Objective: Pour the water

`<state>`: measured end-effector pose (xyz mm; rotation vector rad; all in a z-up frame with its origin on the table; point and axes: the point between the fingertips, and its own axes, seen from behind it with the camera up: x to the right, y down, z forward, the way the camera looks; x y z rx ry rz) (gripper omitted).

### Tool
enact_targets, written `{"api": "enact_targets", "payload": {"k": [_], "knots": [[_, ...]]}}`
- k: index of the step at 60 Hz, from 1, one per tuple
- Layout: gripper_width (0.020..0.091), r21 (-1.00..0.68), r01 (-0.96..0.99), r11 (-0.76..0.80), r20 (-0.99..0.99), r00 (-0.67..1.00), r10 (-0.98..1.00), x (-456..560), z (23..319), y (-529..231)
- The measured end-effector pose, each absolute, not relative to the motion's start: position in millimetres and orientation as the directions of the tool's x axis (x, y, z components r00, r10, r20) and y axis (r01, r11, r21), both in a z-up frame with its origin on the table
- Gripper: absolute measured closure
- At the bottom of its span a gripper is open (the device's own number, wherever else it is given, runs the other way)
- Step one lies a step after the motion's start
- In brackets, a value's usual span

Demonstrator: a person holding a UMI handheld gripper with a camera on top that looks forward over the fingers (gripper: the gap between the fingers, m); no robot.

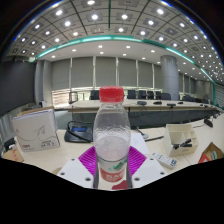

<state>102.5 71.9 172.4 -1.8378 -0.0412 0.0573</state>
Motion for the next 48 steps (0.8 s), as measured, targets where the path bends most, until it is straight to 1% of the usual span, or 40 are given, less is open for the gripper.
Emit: {"api": "enact_targets", "payload": {"k": [1, 2, 8, 16, 20, 23, 30, 31, 32, 34, 35, 36, 37, 41, 48], "knots": [[0.0725, -0.962, 0.005, -0.272, -0.010, 0.998, 0.054, 107.6, 165.0, 72.5], [0.0726, -0.960, 0.013, -0.278, -0.001, 0.999, 0.049, 113.7, 148.6, 79.1], [0.0727, -0.946, 0.006, -0.324, -0.002, 1.000, 0.027, 136.3, 113.0, 77.1], [0.0724, -0.929, -0.009, -0.371, -0.016, 1.000, 0.014, 146.3, 76.8, 74.1], [0.0724, -0.936, -0.011, -0.351, -0.018, 1.000, 0.015, 147.0, 78.0, 72.6], [0.0707, -0.941, -0.010, -0.338, -0.015, 1.000, 0.012, 146.9, 81.5, 71.6], [0.0552, -0.930, -0.025, -0.366, -0.024, 1.000, -0.008, 146.5, 76.0, 69.8], [0.0510, -0.924, -0.034, -0.380, -0.032, 0.999, -0.010, 145.6, 73.6, 68.9], [0.0448, -0.919, -0.047, -0.392, -0.049, 0.999, -0.005, 142.4, 72.0, 67.6], [0.0256, -0.911, -0.080, -0.405, -0.092, 0.996, 0.009, 134.7, 72.3, 64.8], [0.0237, -0.908, -0.096, -0.408, -0.110, 0.994, 0.011, 135.6, 69.7, 64.9], [0.0274, -0.902, -0.113, -0.417, -0.129, 0.992, 0.010, 131.9, 71.4, 61.6], [0.0289, -0.896, -0.124, -0.426, -0.138, 0.990, 0.002, 131.9, 72.5, 58.5], [0.0240, -0.887, -0.134, -0.442, -0.132, 0.991, -0.035, 136.2, 79.3, 46.1], [0.0243, -0.878, -0.084, -0.472, -0.052, 0.995, -0.081, 136.9, 96.4, 13.7]]}}
